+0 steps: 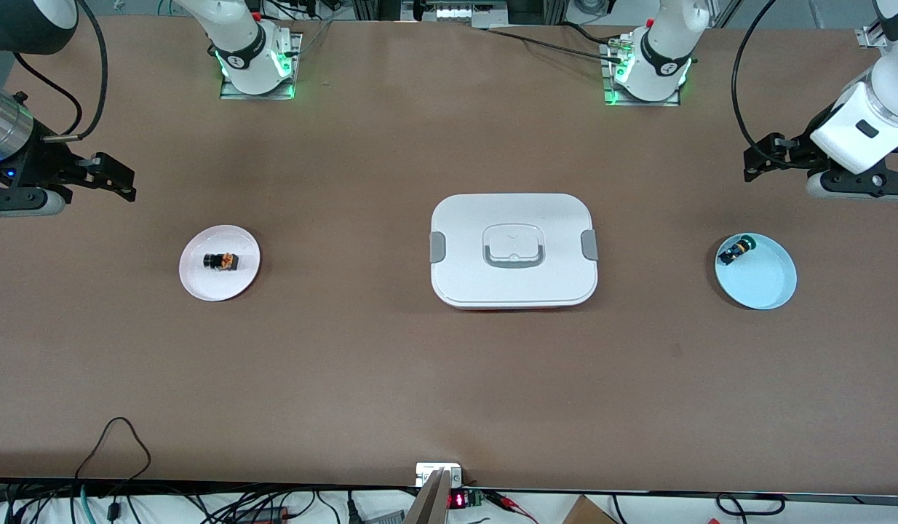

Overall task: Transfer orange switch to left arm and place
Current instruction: 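Move the right gripper down over the orange switch on the white plate, then lower the right gripper and close it on the orange switch, then lift the orange switch with the right gripper while the left gripper approaches, then carry the switch above the box toward the left gripper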

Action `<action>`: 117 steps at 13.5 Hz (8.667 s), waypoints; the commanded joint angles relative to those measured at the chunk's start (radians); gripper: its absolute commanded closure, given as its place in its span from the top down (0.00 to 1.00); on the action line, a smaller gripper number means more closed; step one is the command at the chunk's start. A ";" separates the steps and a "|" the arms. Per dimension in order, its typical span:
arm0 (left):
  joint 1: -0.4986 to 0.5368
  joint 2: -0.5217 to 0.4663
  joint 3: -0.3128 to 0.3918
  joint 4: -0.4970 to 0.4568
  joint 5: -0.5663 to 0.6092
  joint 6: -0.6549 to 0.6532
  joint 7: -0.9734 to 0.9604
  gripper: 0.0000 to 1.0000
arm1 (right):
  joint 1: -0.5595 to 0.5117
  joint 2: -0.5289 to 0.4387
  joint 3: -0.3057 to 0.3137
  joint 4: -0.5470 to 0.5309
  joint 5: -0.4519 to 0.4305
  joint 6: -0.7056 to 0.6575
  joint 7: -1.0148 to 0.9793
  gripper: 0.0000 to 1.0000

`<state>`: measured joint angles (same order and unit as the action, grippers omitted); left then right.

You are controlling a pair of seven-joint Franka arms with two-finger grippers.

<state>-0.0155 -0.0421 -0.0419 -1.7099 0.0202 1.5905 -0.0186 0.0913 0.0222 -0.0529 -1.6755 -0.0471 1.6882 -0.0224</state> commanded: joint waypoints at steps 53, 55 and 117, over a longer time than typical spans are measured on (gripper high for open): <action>0.017 0.004 -0.004 0.013 -0.017 -0.038 0.008 1.00 | -0.036 0.446 0.001 -0.435 0.001 0.737 0.079 1.00; 0.017 0.004 -0.003 0.013 -0.017 -0.038 0.009 1.00 | -0.036 0.453 0.001 -0.435 0.000 0.755 0.064 0.98; 0.009 0.080 -0.283 -0.347 -1.683 0.354 0.311 0.97 | 0.367 0.360 0.321 -0.009 1.856 0.564 -1.907 0.12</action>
<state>-0.0158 0.0677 -0.2832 -2.0171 -1.5966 1.8831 0.2092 0.4306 0.3662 0.2718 -1.7240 1.7824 2.1987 -1.8880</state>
